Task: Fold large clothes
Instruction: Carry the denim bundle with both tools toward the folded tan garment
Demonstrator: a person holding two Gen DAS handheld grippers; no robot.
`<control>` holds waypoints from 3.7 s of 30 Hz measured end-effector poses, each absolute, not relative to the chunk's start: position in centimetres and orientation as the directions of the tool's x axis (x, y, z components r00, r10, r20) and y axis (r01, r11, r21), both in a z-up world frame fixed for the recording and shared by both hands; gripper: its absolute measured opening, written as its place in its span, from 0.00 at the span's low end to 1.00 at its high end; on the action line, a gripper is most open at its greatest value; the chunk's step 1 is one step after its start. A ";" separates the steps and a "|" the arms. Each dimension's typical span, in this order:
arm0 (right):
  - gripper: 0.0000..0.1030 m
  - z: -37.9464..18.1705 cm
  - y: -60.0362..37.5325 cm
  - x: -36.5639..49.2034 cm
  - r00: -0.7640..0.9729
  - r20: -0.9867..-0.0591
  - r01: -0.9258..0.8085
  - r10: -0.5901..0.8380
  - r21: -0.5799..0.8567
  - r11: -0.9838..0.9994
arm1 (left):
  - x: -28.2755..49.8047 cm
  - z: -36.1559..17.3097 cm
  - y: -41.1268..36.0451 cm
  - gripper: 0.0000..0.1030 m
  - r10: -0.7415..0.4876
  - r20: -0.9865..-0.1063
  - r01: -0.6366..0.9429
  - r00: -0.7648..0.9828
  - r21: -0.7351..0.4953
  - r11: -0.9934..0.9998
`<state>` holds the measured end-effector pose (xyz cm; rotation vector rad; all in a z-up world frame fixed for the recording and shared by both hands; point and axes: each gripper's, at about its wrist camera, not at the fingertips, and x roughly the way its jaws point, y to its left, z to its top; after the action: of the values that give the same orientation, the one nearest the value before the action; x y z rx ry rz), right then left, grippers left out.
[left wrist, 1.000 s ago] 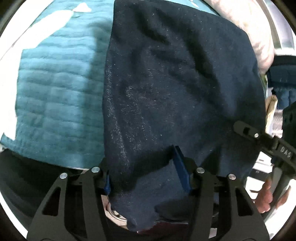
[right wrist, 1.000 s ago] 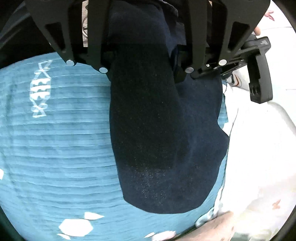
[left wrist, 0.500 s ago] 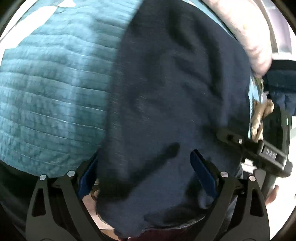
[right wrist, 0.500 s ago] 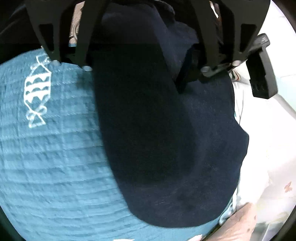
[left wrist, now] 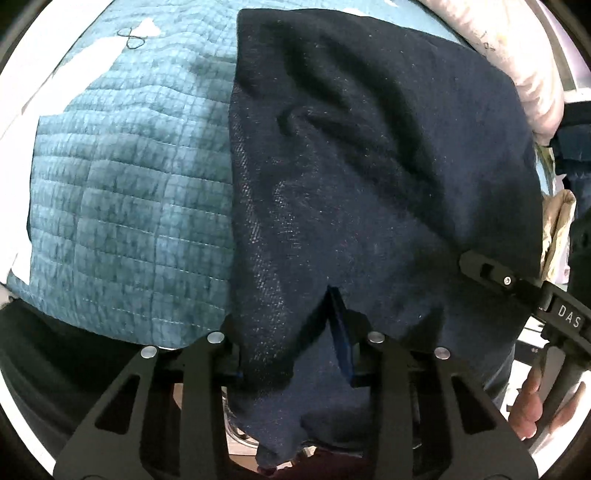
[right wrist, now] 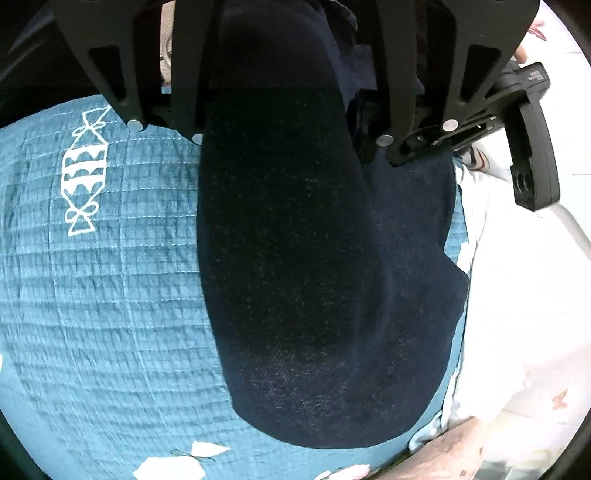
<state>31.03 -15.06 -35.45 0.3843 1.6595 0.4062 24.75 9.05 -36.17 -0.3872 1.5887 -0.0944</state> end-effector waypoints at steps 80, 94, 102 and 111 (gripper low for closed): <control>0.34 -23.0 -80.2 40.1 0.337 -0.926 0.486 0.171 0.327 0.810 | 42.8 -26.8 -61.5 0.21 -0.297 -0.953 0.612 0.053 -0.204 0.764; 0.49 -29.0 -82.1 37.9 0.270 -0.956 0.566 0.117 0.256 0.784 | 44.0 -33.4 -61.2 0.70 -0.212 -0.976 0.566 0.054 -0.145 0.812; 0.51 -19.1 -81.4 33.0 0.418 -0.905 0.548 -0.080 0.181 0.817 | 44.0 -27.9 -56.3 0.80 -0.234 -0.958 0.523 0.165 -0.116 0.845; 0.20 -20.9 -78.0 31.6 0.284 -0.959 0.480 0.004 0.146 0.865 | 39.2 -27.4 -59.0 0.80 -0.360 -0.930 0.603 0.076 -0.245 0.759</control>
<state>31.61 -77.97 -20.90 0.4533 1.2524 -0.3333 39.20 -58.98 -27.36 0.2259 1.3088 -0.7310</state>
